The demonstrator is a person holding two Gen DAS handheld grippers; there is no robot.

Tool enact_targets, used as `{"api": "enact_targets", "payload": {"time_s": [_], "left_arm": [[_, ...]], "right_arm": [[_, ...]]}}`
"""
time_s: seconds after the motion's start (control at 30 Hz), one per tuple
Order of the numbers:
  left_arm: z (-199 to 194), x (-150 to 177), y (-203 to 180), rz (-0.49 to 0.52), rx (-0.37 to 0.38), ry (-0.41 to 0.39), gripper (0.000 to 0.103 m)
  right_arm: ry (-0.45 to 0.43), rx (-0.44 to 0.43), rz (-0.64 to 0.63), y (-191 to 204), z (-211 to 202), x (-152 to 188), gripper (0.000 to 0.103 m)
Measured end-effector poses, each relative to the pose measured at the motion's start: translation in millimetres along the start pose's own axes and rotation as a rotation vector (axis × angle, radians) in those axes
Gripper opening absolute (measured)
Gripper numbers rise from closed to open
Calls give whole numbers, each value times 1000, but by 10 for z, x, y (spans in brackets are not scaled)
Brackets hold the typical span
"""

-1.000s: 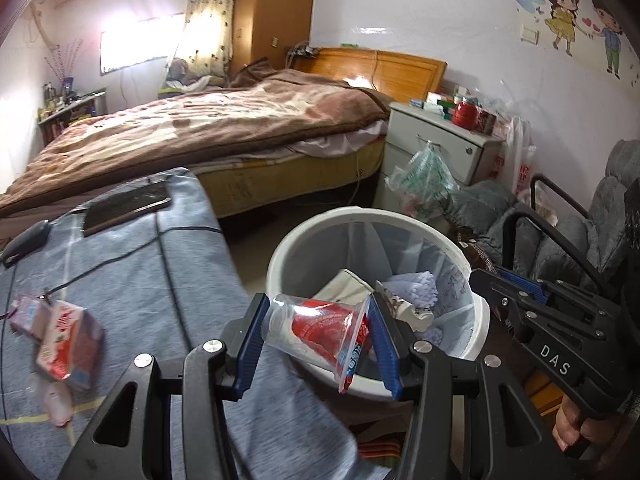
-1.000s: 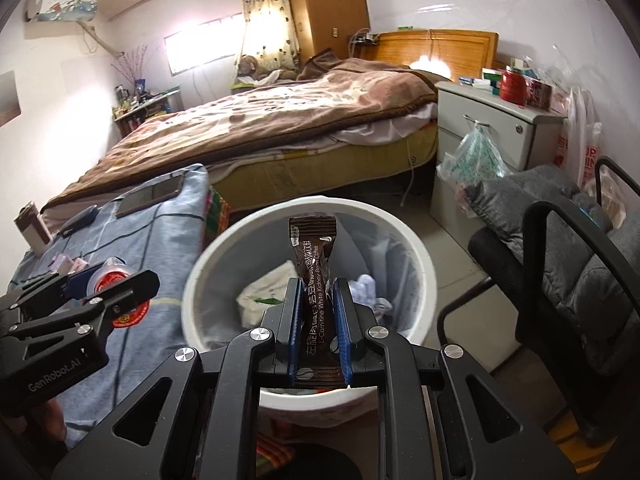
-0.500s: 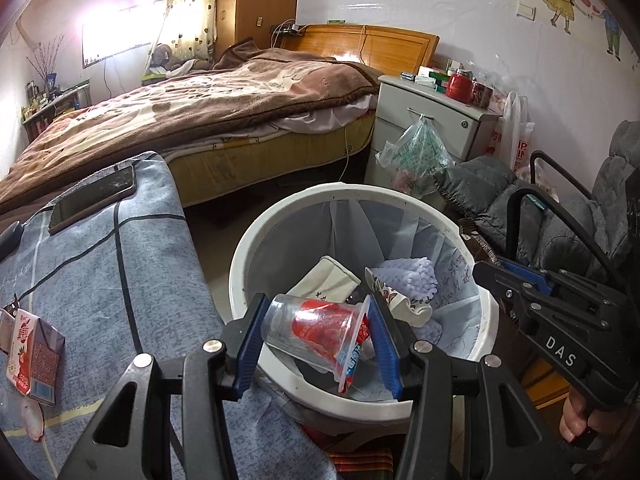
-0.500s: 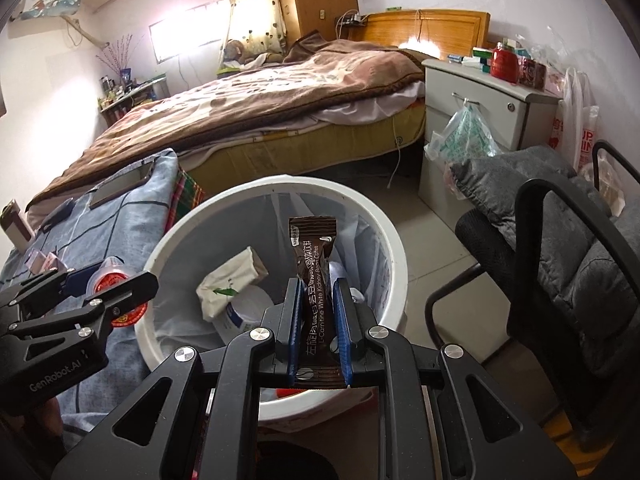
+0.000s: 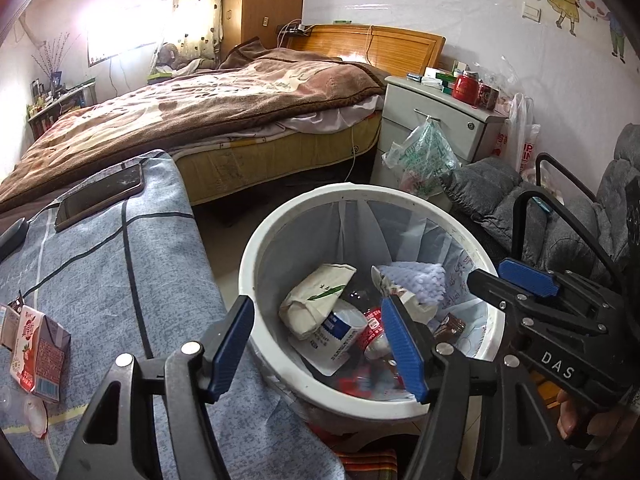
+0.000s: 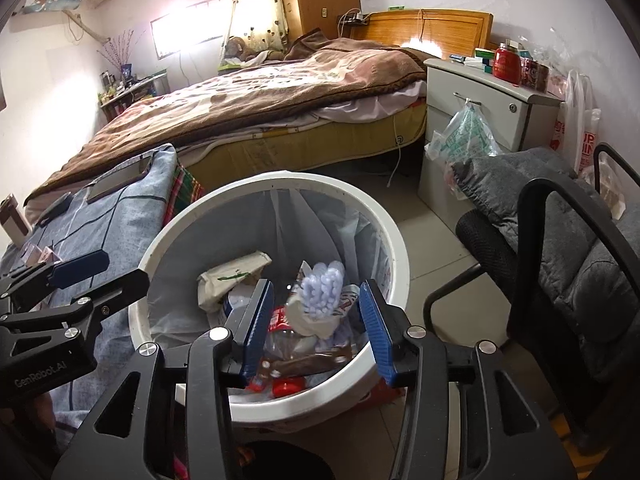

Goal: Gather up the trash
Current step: 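Open both grippers over the bin, dropping the plastic cup and wrapper, then move both open tools back over the mattress toward the juice cartons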

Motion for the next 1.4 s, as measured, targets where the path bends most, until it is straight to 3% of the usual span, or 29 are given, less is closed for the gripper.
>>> {"api": "enact_targets", "payload": {"time_s": [0.87, 1.4], "left_arm": [[-583, 151, 475, -80, -77, -84, 68], [-1016, 473, 1220, -177, -214, -115, 68]], "right_arm": [[-62, -24, -59, 431, -259, -36, 47], [-76, -103, -138, 1035, -279, 3, 47]]}}
Point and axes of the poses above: each gripper's, at about its wrist camera, not at the fingertips, and z roughly the way its jaws point, y to its left, x to its underside, the point moved 10 cm from there along z, roughly the way its jaws point
